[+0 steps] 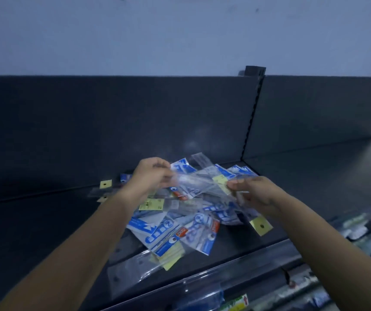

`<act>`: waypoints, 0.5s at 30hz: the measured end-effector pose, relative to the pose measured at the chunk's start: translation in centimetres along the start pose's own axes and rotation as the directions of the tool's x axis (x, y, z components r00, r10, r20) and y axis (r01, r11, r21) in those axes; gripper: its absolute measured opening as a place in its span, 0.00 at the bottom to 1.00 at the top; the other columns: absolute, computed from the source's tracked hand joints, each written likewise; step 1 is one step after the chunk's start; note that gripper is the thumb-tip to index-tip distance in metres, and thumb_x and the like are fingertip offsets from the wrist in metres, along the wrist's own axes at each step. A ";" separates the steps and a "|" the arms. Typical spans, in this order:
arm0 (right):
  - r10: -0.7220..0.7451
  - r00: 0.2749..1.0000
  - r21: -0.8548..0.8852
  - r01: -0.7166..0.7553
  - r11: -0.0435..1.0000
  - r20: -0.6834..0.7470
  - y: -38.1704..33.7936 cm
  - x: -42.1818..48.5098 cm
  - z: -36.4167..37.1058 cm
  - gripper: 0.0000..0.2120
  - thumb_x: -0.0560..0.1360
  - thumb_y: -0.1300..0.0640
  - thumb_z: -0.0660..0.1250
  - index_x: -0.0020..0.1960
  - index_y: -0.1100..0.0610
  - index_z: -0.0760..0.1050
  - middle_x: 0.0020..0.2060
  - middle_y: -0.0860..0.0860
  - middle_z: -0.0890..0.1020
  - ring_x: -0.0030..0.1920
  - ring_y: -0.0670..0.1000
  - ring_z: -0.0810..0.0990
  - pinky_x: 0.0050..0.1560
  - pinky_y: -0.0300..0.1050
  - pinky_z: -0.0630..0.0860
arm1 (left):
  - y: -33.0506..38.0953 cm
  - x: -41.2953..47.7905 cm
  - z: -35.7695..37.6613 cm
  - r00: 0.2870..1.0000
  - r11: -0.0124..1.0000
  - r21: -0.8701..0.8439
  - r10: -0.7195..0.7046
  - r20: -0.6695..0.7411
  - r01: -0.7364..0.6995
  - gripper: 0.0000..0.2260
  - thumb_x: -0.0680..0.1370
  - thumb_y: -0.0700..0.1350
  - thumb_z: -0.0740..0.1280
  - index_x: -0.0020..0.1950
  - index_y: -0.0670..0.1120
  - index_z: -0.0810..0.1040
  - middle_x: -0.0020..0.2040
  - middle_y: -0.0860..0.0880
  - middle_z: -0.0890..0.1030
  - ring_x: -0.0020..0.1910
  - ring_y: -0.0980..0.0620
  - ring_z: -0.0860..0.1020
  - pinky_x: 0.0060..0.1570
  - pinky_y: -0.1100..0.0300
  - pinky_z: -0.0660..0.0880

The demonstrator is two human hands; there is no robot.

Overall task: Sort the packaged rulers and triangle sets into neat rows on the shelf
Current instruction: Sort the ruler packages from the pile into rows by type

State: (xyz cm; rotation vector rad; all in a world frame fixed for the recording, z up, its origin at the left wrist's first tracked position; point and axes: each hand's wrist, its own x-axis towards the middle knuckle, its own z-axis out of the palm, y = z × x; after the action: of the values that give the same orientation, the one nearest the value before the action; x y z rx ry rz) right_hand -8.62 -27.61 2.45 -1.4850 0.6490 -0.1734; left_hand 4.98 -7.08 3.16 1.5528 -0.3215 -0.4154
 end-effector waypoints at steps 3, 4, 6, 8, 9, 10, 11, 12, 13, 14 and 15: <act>0.004 0.997 0.038 -0.001 0.999 -0.082 0.3 -0.1 -4.9 0.04 0.73 0.67 0.69 0.40 0.66 0.76 0.18 0.51 0.75 0.18 0.45 0.73 0.21 0.32 0.68 | 0.6 1.1 4.1 0.989 0.970 0.245 -0.042 0.143 0.006 0.10 0.72 0.30 0.70 0.45 0.42 0.73 0.34 0.41 0.77 0.28 0.49 0.75 0.28 0.61 0.77; 0.003 0.994 0.027 0.000 1.000 -0.105 0.5 0.1 -6.7 0.04 0.74 0.66 0.69 0.40 0.66 0.76 0.17 0.51 0.75 0.17 0.45 0.73 0.20 0.31 0.67 | 0.7 1.5 5.7 0.980 0.934 0.358 -0.056 0.191 -0.016 0.10 0.72 0.31 0.71 0.46 0.43 0.74 0.33 0.41 0.77 0.26 0.50 0.74 0.26 0.62 0.73; -0.001 0.993 0.025 0.004 1.000 -0.119 0.8 0.6 -10.4 0.04 0.74 0.66 0.68 0.40 0.66 0.77 0.18 0.51 0.75 0.18 0.46 0.73 0.22 0.32 0.68 | 1.0 2.5 9.3 0.948 0.837 0.538 -0.088 0.307 -0.097 0.11 0.70 0.33 0.73 0.48 0.43 0.76 0.34 0.43 0.79 0.25 0.52 0.74 0.27 0.64 0.70; -0.004 0.992 0.013 0.006 1.000 -0.129 1.2 1.5 -14.4 0.04 0.74 0.66 0.69 0.40 0.65 0.78 0.21 0.52 0.77 0.23 0.48 0.74 0.27 0.35 0.70 | 0.9 3.3 13.6 0.890 0.730 0.657 -0.156 0.428 -0.187 0.09 0.70 0.37 0.75 0.47 0.45 0.80 0.37 0.44 0.81 0.31 0.50 0.75 0.31 0.61 0.71; -0.007 0.990 0.004 0.008 1.000 -0.138 1.4 1.8 -16.5 0.03 0.73 0.66 0.69 0.40 0.64 0.79 0.24 0.53 0.78 0.25 0.48 0.74 0.29 0.36 0.71 | 0.8 3.5 16.0 0.856 0.700 0.679 -0.193 0.479 -0.221 0.06 0.71 0.39 0.75 0.46 0.46 0.82 0.37 0.45 0.81 0.33 0.50 0.75 0.34 0.59 0.71; -0.013 0.989 0.009 0.015 1.000 -0.147 1.5 2.2 -18.7 0.03 0.73 0.65 0.69 0.41 0.63 0.79 0.27 0.54 0.79 0.26 0.48 0.75 0.29 0.37 0.72 | 0.7 3.8 18.4 0.827 0.697 0.676 -0.218 0.518 -0.239 0.04 0.71 0.40 0.75 0.44 0.46 0.83 0.36 0.47 0.81 0.33 0.50 0.75 0.36 0.58 0.71; -0.023 0.987 0.025 0.028 0.999 -0.156 1.6 2.5 -21.0 0.03 0.73 0.65 0.70 0.41 0.62 0.79 0.29 0.54 0.79 0.26 0.48 0.76 0.27 0.37 0.72 | 0.5 4.1 20.8 0.808 0.714 0.657 -0.226 0.545 -0.244 0.02 0.72 0.40 0.74 0.43 0.46 0.83 0.34 0.50 0.81 0.33 0.52 0.75 0.36 0.58 0.71; -0.042 0.985 0.040 0.050 0.998 -0.170 1.7 2.9 -23.4 0.04 0.73 0.65 0.70 0.40 0.62 0.79 0.29 0.54 0.79 0.25 0.47 0.76 0.25 0.36 0.71 | 0.3 4.4 23.2 0.801 0.735 0.634 -0.217 0.557 -0.241 0.02 0.73 0.40 0.74 0.42 0.47 0.84 0.32 0.53 0.81 0.32 0.54 0.75 0.35 0.60 0.71; -0.067 0.980 0.046 0.077 0.996 -0.189 1.7 3.3 -25.9 0.05 0.73 0.64 0.70 0.38 0.61 0.78 0.27 0.53 0.78 0.23 0.46 0.76 0.23 0.35 0.70 | 0.1 4.8 25.4 0.808 0.752 0.615 -0.200 0.554 -0.236 0.03 0.73 0.40 0.74 0.41 0.47 0.84 0.31 0.55 0.81 0.30 0.56 0.75 0.34 0.63 0.71; -0.093 0.971 0.041 0.105 0.994 -0.219 1.7 3.6 -28.5 0.06 0.73 0.64 0.69 0.37 0.61 0.78 0.26 0.53 0.78 0.22 0.46 0.75 0.22 0.34 0.70 | 0.1 5.2 27.5 0.824 0.768 0.599 -0.177 0.539 -0.227 0.03 0.73 0.41 0.74 0.41 0.48 0.84 0.31 0.56 0.81 0.29 0.58 0.75 0.32 0.65 0.71; -0.118 0.958 0.025 0.129 0.991 -0.260 1.7 3.8 -31.0 0.06 0.73 0.65 0.69 0.37 0.61 0.78 0.26 0.53 0.78 0.22 0.46 0.76 0.22 0.34 0.70 | 0.0 5.6 29.4 0.846 0.787 0.579 -0.151 0.512 -0.210 0.03 0.72 0.41 0.74 0.41 0.48 0.84 0.32 0.56 0.82 0.28 0.60 0.75 0.30 0.66 0.71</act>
State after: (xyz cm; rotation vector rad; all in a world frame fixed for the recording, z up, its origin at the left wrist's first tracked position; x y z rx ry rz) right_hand -21.47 -56.14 1.17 -1.4760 0.7568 -0.4808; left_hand -3.28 -35.82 2.82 2.0527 -1.0089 -0.7787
